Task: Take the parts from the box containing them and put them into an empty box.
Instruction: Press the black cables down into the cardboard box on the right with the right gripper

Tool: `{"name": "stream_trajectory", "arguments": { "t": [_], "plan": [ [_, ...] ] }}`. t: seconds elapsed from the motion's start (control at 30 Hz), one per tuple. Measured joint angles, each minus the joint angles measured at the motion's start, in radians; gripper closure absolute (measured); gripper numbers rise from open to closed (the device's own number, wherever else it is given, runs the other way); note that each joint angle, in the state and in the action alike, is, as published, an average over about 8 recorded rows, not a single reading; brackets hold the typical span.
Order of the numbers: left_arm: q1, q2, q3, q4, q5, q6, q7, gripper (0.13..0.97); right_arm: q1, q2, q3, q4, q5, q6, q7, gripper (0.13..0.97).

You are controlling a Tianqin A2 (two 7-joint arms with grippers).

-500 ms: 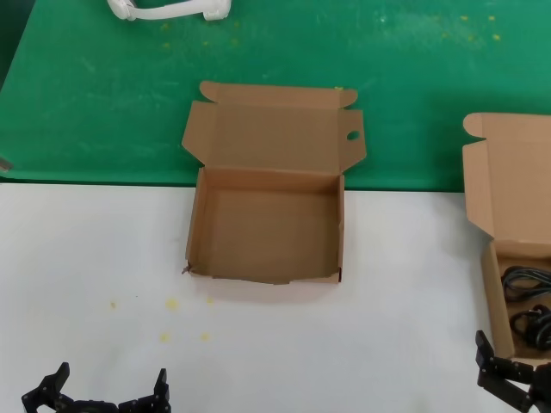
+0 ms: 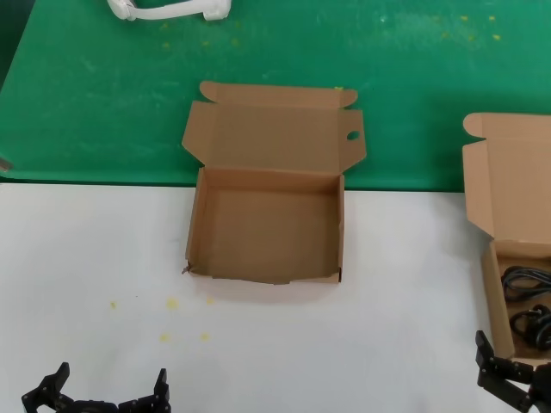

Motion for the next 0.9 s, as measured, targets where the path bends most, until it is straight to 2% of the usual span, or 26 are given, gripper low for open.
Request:
{"name": "stream_trajectory", "arguments": {
  "t": [0.27,0.47,0.73,0.9],
  "plan": [
    [0.0,0.0,0.0,0.0,0.0,0.0,0.0,0.132,0.004,0.021,-0.01,0.009,-0.033,-0.008,-0.045,0.129],
    [0.0,0.0,0.0,0.0,0.0,0.0,0.0,0.132,0.008,0.116,-0.063,0.029,-0.013,0.051,-0.081,0.129],
    [0.0,0.0,0.0,0.0,0.0,0.0,0.0,0.132,0.028,0.365,-0.186,0.061,0.189,0.182,-0.156,0.129],
    [0.0,0.0,0.0,0.0,0.0,0.0,0.0,0.132,0.039,0.503,-0.234,0.063,0.297,0.216,-0.165,0.129]
  ]
}}
